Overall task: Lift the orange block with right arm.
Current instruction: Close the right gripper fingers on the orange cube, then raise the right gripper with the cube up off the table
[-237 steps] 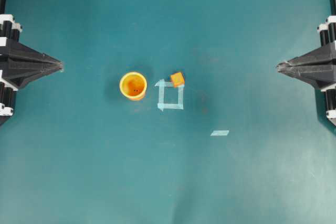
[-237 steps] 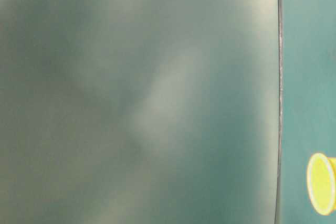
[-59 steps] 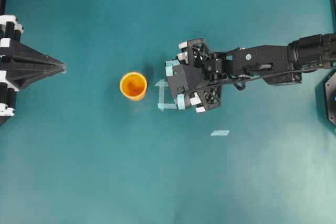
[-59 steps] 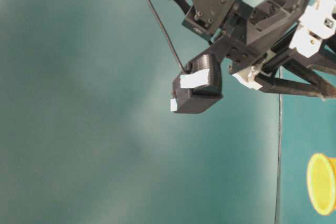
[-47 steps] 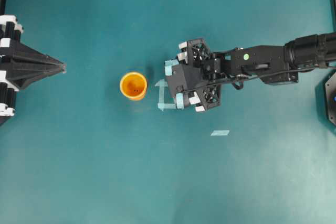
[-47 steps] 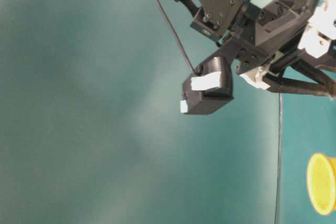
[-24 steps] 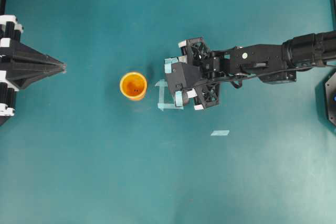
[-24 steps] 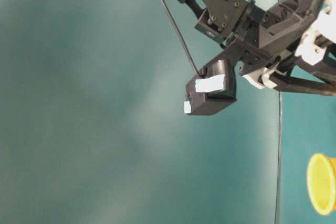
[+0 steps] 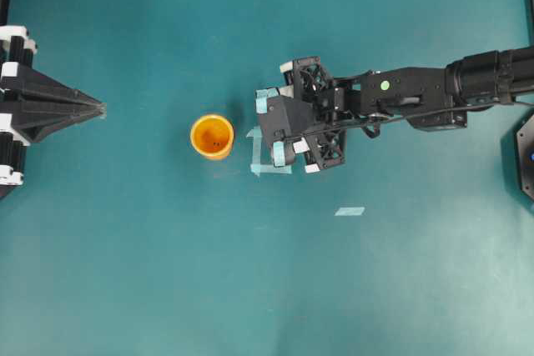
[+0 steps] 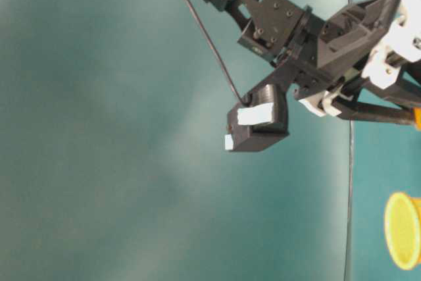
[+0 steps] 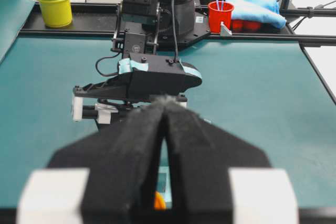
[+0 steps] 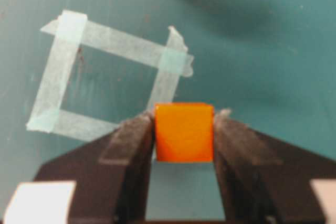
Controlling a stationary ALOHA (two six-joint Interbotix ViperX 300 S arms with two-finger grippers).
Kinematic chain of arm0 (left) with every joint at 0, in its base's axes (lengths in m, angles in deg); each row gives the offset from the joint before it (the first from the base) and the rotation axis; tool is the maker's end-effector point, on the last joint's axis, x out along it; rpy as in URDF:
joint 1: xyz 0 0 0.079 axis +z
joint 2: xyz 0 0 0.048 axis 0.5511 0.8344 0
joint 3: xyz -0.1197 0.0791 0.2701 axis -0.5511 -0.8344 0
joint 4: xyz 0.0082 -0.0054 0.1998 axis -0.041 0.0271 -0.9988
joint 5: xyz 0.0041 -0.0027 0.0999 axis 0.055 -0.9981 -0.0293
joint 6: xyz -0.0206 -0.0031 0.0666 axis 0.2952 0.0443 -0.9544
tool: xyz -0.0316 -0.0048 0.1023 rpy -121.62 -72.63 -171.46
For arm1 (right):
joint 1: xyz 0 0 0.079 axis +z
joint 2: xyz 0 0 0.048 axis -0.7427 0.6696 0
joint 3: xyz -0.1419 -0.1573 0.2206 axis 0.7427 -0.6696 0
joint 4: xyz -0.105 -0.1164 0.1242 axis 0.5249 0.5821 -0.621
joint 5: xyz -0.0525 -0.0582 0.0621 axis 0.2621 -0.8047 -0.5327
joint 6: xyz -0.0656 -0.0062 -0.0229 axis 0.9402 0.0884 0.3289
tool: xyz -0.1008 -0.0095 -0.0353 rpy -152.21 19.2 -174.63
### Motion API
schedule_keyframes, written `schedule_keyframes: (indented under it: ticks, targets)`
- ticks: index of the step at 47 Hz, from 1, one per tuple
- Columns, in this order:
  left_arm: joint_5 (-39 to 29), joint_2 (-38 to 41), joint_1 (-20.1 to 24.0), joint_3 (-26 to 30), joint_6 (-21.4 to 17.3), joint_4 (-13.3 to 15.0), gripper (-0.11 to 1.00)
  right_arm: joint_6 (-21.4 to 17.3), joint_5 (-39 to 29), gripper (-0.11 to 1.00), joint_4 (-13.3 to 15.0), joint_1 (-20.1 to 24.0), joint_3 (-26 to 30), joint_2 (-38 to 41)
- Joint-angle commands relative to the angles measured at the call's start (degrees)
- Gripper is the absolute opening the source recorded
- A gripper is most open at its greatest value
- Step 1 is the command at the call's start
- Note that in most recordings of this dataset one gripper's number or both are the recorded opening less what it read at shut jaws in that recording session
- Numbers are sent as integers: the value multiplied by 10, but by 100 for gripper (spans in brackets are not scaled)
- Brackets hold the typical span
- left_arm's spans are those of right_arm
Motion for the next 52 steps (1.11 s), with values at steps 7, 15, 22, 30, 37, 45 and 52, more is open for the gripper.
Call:
schedule_keyframes:
  ticks: [7,15,22,30,37,45,52]
  targets:
    - [2,2,2,18,0,-2,0,1,-11,41,-1,-2,15,-25]
    - [2,3,2,18,0,-2,0,0,-25,41,-1,-1,16,-47]
    - [2,4,2,18,0,-2,0,0,-46,41,-1,-1,17,-69]
    - [3,4,2,18,0,-2,0,1,-74,41,-1,-1,23,-94]
    - [2,4,2,18,0,-2,0,1,-98,41,0,-1,29,-113]
    - [2,4,2,18,0,-2,0,2,-124,41,0,-1,40,-132]
    - [3,4,2,18,0,-2,0,3,-144,41,1,-1,51,-142]
